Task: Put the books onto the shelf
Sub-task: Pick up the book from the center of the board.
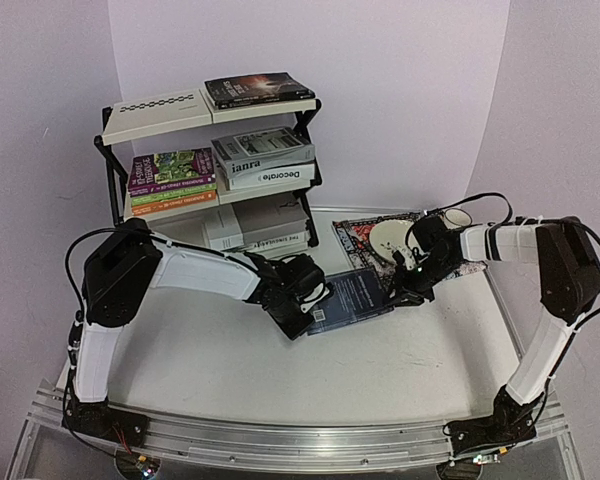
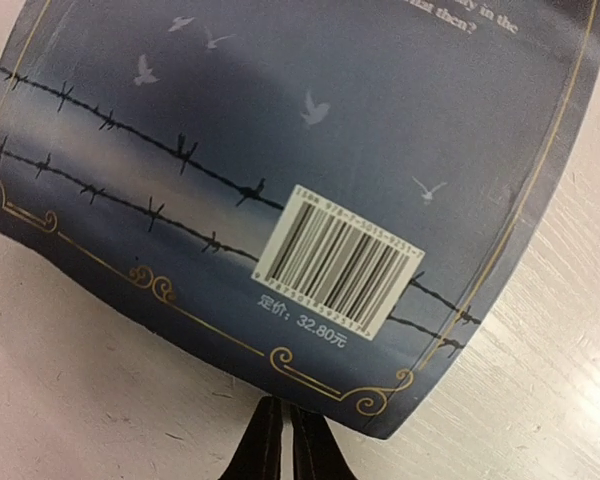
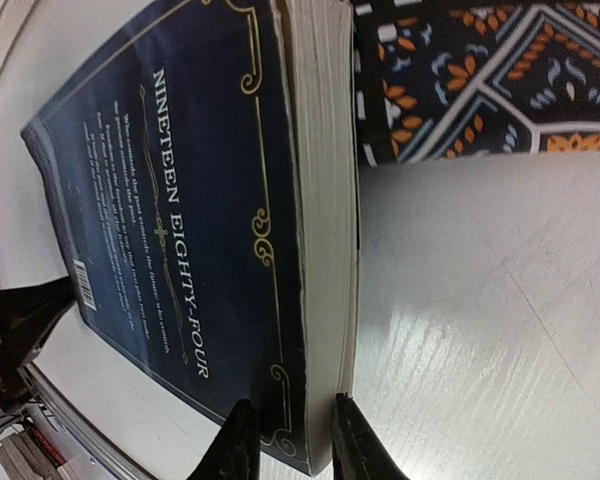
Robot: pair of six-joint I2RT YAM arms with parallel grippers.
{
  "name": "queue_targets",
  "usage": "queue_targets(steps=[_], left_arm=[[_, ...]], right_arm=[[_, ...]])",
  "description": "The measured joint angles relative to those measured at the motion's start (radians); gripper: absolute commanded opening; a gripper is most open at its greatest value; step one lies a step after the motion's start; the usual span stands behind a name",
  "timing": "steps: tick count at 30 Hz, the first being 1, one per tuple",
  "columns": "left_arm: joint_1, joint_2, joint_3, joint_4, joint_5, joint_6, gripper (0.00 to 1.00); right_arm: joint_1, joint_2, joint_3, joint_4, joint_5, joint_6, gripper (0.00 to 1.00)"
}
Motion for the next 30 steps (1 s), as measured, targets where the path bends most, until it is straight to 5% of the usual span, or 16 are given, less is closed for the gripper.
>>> queue_targets(steps=[5, 12, 16, 24, 30], left_arm=[[0.003, 0.006, 0.000, 0.030, -0.028, 0.002, 0.16], [0.014, -0.008, -0.027, 0.067, -0.095, 0.013, 0.52], [0.016, -0.046, -0.084, 0.094, -0.126, 0.015, 0.58], [0.005, -0.126, -0.139, 0.087, -0.119, 0.016, 0.63], [-0.042, -0.143, -0.138, 0.113, -0.126, 0.016, 0.72]], right_arm=[[0.000, 0.021, -0.005, -0.024, 0.016, -0.016, 0.25], [-0.001, 0.041, -0.005, -0.028, 0.024, -0.018, 0.14], [-0.002, 0.061, -0.005, -0.022, 0.014, -0.013, 0.01], [-0.003, 0.076, -0.005, 0.007, -0.035, -0.005, 0.00], [-0.010, 0.080, -0.005, 0.040, -0.079, 0.013, 0.31]])
